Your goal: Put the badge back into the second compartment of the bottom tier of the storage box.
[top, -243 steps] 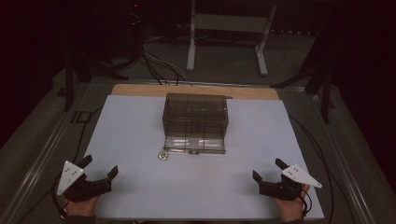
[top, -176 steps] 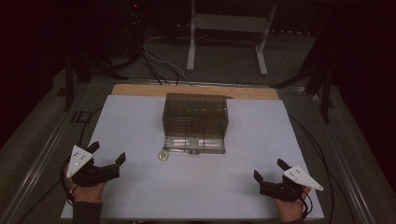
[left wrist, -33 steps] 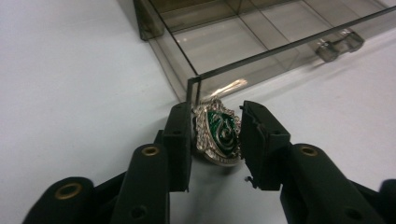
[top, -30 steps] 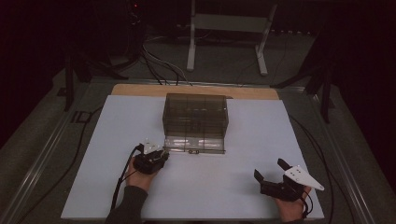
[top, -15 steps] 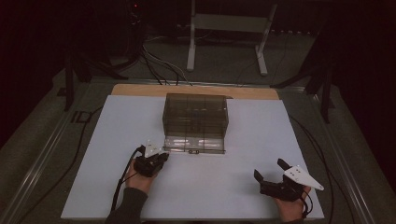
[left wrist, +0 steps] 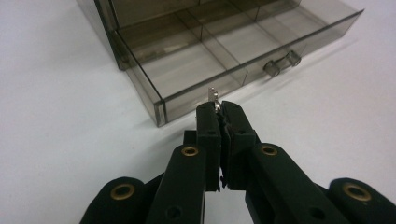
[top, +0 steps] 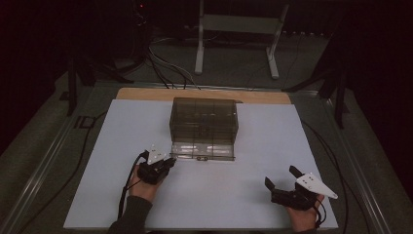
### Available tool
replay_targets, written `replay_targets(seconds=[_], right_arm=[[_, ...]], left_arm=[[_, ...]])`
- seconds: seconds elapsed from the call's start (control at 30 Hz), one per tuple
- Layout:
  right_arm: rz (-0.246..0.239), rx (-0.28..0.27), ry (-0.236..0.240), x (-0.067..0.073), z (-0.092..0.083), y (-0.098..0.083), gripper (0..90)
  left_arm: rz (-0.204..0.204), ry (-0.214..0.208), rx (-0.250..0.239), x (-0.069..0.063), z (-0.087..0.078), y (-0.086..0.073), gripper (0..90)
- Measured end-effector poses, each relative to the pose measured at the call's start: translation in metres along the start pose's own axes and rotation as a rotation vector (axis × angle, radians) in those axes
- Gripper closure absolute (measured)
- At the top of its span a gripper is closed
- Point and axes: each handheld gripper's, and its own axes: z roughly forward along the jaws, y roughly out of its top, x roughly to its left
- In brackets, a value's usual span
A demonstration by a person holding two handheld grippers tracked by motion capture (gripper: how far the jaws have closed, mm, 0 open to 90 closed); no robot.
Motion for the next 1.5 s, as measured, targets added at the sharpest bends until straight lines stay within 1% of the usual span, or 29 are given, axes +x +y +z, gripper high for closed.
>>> replay_targets(seconds=[0.2, 0.67, 1.0, 1.5], right_arm=[[0.001, 0.000, 0.000, 0.000, 0.000, 0.000, 0.0], [0.001, 0.000, 0.003, 0.000, 0.000, 0.000, 0.0], [0.002, -0.001, 0.003, 0.000, 0.000, 0.000, 0.0], [0.006, -0.002, 0.002, 0.000, 0.000, 0.000, 0.0]], left_arm=[[0.012, -0.001, -0.008, -0.002, -0.003, 0.005, 88.5], [0.017, -0.010, -0.026, -0.003, -0.008, 0.014, 88.5], [0.025, -0.013, -0.038, -0.004, -0.010, 0.022, 88.5], [0.025, -0.021, -0.052, -0.004, -0.009, 0.031, 88.5]])
